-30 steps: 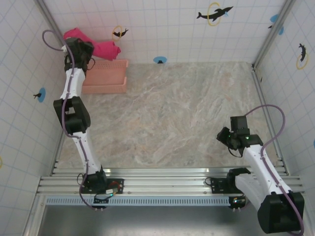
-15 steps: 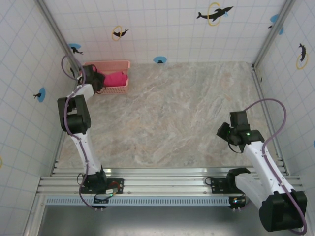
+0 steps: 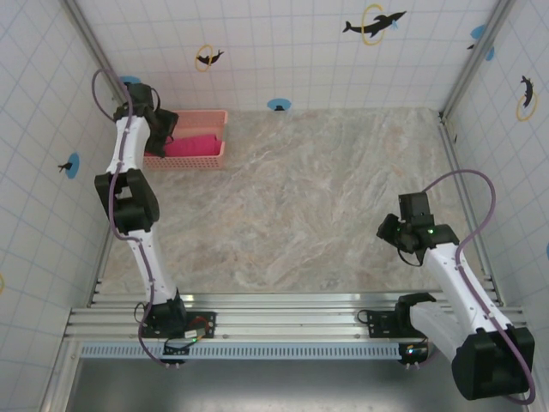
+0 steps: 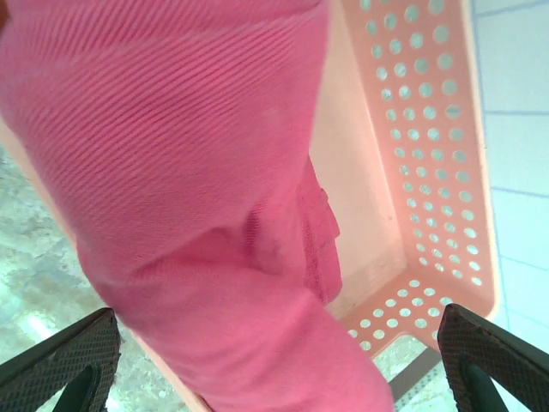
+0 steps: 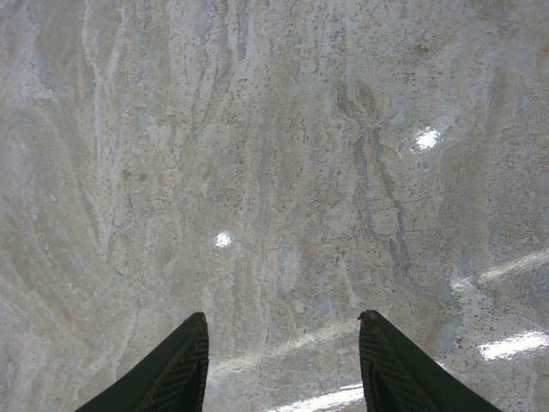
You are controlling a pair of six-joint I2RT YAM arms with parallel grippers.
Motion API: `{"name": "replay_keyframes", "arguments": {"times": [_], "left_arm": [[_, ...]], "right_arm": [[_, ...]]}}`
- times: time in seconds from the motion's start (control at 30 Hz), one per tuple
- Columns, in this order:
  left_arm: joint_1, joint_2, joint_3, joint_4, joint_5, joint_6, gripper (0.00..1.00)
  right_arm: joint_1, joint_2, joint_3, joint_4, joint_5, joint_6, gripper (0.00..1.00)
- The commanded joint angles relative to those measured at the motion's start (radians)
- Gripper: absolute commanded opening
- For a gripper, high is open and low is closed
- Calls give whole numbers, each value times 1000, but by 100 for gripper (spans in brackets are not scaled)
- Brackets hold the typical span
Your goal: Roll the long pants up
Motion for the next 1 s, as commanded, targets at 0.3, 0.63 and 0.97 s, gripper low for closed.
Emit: {"name": "replay_keyframes", "arguments": {"times": [0.3, 0.63, 0.97], "left_arm": [[24, -75, -15, -372, -53, 227, 97], [25, -777, -982, 391, -160, 852, 97], [-66, -957, -1638, 1191, -124, 1086, 98]], "right_arm": [[10, -4, -2, 115, 13, -105, 54], [0, 252, 232, 104, 17, -354, 97], [24, 505, 307, 340, 116, -555, 97]]}}
